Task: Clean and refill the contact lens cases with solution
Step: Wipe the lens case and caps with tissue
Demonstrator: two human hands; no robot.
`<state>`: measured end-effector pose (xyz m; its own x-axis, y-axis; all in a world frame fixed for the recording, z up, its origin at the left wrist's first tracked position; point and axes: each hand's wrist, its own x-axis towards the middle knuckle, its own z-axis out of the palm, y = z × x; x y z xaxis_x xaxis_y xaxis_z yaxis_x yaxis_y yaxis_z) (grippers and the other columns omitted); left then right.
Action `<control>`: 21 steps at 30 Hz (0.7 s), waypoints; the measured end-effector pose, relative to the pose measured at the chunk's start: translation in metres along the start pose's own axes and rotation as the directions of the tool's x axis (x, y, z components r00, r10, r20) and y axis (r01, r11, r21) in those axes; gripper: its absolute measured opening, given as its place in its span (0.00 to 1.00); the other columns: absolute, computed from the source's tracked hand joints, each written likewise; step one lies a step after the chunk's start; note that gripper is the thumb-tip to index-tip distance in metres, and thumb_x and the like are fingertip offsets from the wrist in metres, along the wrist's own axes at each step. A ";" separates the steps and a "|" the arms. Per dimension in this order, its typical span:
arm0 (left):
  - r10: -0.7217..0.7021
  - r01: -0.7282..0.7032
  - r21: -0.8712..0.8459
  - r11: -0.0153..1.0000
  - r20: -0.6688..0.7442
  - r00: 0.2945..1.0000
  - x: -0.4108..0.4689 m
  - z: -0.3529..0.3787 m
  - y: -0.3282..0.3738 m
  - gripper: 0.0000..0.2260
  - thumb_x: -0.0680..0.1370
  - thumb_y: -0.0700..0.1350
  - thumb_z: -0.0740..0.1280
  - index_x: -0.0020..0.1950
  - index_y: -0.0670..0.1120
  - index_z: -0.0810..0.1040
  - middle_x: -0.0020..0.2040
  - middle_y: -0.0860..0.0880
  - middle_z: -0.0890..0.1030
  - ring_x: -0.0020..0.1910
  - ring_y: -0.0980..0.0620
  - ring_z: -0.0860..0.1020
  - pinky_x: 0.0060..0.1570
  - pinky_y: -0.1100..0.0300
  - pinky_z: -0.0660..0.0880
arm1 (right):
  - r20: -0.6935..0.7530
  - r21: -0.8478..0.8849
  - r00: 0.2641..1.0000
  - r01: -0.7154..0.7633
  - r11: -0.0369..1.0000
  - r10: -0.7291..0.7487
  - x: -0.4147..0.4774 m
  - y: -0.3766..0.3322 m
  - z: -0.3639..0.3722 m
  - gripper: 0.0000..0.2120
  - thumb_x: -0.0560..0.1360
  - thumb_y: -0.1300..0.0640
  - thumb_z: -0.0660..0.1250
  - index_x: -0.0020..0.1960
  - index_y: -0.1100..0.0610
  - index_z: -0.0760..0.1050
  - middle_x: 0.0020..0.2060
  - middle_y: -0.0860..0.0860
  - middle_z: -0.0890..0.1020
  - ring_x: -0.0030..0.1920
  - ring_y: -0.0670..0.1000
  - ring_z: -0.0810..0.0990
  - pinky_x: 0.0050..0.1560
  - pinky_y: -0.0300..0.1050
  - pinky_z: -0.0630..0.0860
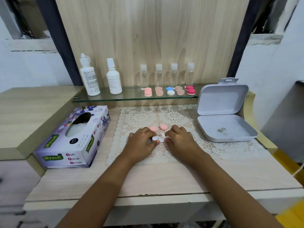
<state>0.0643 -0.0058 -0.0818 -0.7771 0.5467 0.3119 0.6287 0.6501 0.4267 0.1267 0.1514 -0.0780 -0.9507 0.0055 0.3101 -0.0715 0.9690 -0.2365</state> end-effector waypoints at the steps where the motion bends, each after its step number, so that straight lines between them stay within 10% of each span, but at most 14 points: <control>1: 0.001 -0.001 0.004 1.000 -0.002 1.000 0.000 0.000 0.000 0.12 0.77 0.53 0.64 0.58 0.50 0.78 0.57 0.56 0.75 0.60 0.55 0.69 0.55 0.57 0.60 | -0.004 -0.017 1.000 0.012 1.000 -0.012 0.000 0.000 -0.001 0.14 0.80 0.52 0.55 0.62 0.54 0.71 0.57 0.50 0.71 0.59 0.54 0.67 0.53 0.49 0.64; 9: 0.000 0.000 0.012 1.000 -0.003 1.000 0.000 0.001 -0.001 0.13 0.77 0.53 0.64 0.59 0.50 0.77 0.58 0.56 0.75 0.61 0.56 0.69 0.55 0.56 0.60 | 0.018 -0.061 1.000 0.020 0.998 -0.019 0.005 0.002 0.001 0.14 0.79 0.51 0.55 0.62 0.54 0.69 0.57 0.49 0.71 0.58 0.52 0.65 0.51 0.47 0.60; 21: 0.005 -0.005 0.016 1.000 0.010 1.000 0.000 0.000 -0.001 0.12 0.78 0.53 0.63 0.58 0.51 0.77 0.57 0.55 0.74 0.60 0.55 0.69 0.55 0.55 0.60 | 0.088 0.363 0.984 -0.176 0.915 0.155 0.009 0.006 -0.002 0.13 0.77 0.52 0.62 0.59 0.56 0.74 0.56 0.50 0.76 0.59 0.50 0.71 0.62 0.48 0.63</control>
<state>0.0632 -0.0063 -0.0826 -0.7738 0.5548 0.3057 0.6329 0.6556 0.4119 0.1186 0.1577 -0.0746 -0.9730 0.1338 0.1879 -0.0075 0.7960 -0.6053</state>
